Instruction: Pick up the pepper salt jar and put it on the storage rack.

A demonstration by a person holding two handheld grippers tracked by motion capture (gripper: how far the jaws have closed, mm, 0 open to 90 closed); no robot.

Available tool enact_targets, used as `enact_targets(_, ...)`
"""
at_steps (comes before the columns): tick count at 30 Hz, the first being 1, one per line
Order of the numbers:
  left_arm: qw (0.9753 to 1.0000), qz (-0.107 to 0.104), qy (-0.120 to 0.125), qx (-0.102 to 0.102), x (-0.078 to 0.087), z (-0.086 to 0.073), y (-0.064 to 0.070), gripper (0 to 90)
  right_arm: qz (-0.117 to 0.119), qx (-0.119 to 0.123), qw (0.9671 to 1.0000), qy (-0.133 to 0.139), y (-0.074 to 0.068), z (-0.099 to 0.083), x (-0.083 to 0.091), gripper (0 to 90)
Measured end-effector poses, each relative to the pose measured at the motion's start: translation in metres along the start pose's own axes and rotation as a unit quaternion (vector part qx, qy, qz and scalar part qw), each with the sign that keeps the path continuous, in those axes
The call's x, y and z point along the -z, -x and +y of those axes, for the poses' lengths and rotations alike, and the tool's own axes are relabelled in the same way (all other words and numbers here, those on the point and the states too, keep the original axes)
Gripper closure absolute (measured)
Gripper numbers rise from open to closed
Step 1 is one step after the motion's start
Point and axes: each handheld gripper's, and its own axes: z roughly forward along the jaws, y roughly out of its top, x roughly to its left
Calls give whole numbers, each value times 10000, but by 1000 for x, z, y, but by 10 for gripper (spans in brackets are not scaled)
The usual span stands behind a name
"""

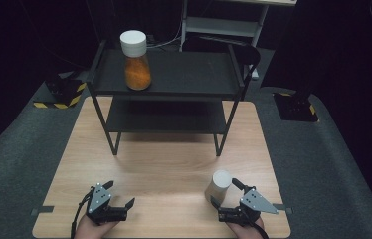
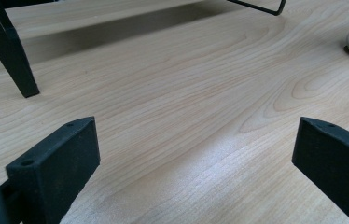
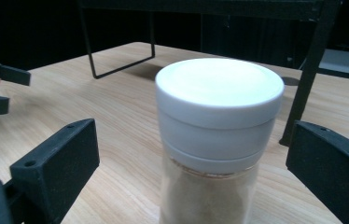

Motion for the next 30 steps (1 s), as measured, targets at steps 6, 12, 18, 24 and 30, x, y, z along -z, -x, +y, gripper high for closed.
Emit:
enact_targets(6,9999,-73,-61,-56,-1,2,-2,8,-60,-74,10000,-29,2,2,-4,73)
enact_targets(12,9999,-93,-60,-117,0,2,1,9,-140,-140,9998,64,0,0,-10,145)
enact_targets(18,9999,-84,-70,-128,0,2,2,9,-159,-191,9997,80,2,-3,-15,201)
enact_targets(24,9999,-72,-61,-112,0,2,2,9,-124,-165,9996,169,4,-6,-19,243)
enact_targets(30,9999,-59,-61,-105,0,2,2,9,-65,-118,9995,296,5,-8,-20,319)
